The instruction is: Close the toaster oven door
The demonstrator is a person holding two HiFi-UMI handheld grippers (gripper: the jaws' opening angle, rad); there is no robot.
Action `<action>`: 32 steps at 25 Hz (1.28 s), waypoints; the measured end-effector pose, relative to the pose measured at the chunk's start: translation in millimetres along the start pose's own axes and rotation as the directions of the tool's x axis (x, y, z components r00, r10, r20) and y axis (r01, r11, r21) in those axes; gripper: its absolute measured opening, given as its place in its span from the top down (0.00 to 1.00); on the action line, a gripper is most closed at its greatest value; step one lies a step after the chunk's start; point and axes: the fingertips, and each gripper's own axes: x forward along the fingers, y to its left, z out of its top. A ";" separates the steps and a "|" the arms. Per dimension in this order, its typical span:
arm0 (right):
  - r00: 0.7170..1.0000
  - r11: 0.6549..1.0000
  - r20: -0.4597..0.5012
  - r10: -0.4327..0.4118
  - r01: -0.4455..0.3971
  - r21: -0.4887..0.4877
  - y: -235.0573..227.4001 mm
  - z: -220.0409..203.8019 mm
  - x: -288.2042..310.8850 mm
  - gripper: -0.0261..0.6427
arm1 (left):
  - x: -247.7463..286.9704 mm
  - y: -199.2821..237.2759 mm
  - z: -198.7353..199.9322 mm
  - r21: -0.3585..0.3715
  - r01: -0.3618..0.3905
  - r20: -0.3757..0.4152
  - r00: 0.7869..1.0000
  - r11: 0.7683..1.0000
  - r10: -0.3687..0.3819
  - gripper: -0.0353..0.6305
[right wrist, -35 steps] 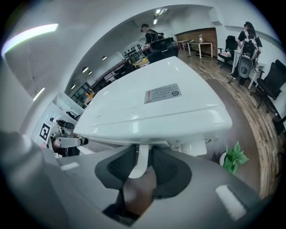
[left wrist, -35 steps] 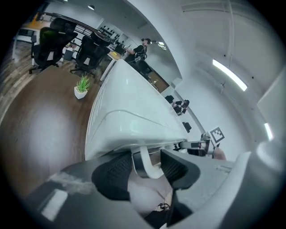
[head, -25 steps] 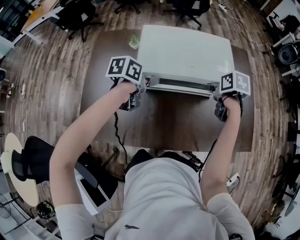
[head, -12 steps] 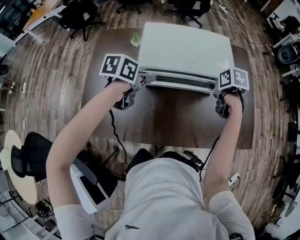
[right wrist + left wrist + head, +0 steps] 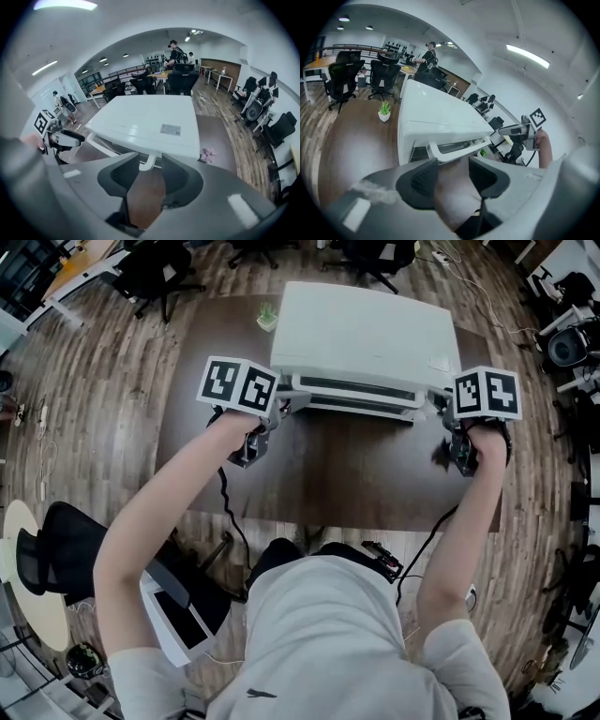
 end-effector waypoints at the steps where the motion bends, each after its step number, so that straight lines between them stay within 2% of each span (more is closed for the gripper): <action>1: 1.000 1.000 0.024 -0.006 0.007 -0.009 0.4 0.7 -8.0 0.73 | -0.8 -0.7 2.1 0.010 -0.006 0.015 1.000 1.000 0.006 0.63; 4: 0.995 1.000 0.100 -0.003 0.005 -0.019 4.1 -7.2 -17.1 0.75 | -4.6 -7.2 9.4 0.060 -0.029 0.070 0.997 0.998 0.025 0.63; 7: 0.977 0.999 0.212 -0.003 0.010 -0.033 7.7 -19.6 -19.3 0.85 | -11.1 -21.4 17.0 0.129 -0.056 0.146 0.989 0.990 0.037 0.63; 9: 0.953 0.998 0.301 -0.024 0.041 -0.051 8.1 -28.1 -22.1 0.91 | -16.9 -31.6 20.3 0.185 -0.089 0.213 0.976 0.979 0.049 0.64; 12: 0.889 0.996 0.457 -0.002 0.040 -0.075 13.8 -35.4 -30.5 0.96 | -27.4 -50.1 20.3 0.291 -0.169 0.335 0.940 0.942 0.065 0.66; 15: 0.806 0.995 0.589 0.055 0.008 -0.104 20.2 -39.5 -45.4 0.96 | -36.9 -77.1 18.2 0.384 -0.242 0.458 0.888 0.891 0.044 0.68; 17: 0.762 0.990 0.643 0.075 0.022 -0.140 24.5 -42.5 -52.3 0.96 | -43.0 -92.3 13.5 0.424 -0.287 0.535 0.844 0.859 0.019 0.68; 20: 0.692 0.981 0.714 0.107 0.043 -0.188 36.4 -47.3 -63.0 0.96 | -56.8 -105.8 3.0 0.436 -0.364 0.655 0.755 0.823 -0.014 0.70; 22: 0.642 0.977 0.756 0.125 0.052 -0.205 44.3 -52.2 -70.2 0.96 | -67.6 -111.4 -5.3 0.418 -0.400 0.726 0.687 0.816 -0.035 0.73; 23: 0.618 0.976 0.774 0.134 0.056 -0.213 48.1 -55.7 -73.3 0.96 | -71.7 -112.1 -11.5 0.407 -0.410 0.748 0.662 0.816 -0.040 0.76; 24: 0.597 0.974 0.789 0.144 0.057 -0.220 52.2 -59.8 -75.6 0.96 | -74.6 -111.0 -18.8 0.397 -0.420 0.764 0.644 0.816 -0.039 0.77; 27: 0.548 0.968 0.818 0.178 0.051 -0.244 63.9 -73.0 -80.2 0.96 | -78.7 -101.4 -41.5 0.368 -0.462 0.790 0.613 0.807 -0.009 0.80; 28: 0.535 0.966 0.824 0.189 0.047 -0.253 67.1 -77.7 -81.2 0.96 | -80.9 -98.3 -48.1 0.352 -0.469 0.802 0.598 0.810 -0.002 0.84; 30: 0.522 0.963 0.829 0.203 0.047 -0.266 71.2 -87.7 -81.1 0.96 | -87.5 -93.1 -60.0 0.317 -0.486 0.829 0.559 0.815 0.011 0.90; 32: 0.517 0.962 0.831 0.206 0.050 -0.269 73.0 -96.8 -79.9 0.96 | -93.2 -86.8 -72.1 0.292 -0.512 0.845 0.534 0.808 0.033 0.94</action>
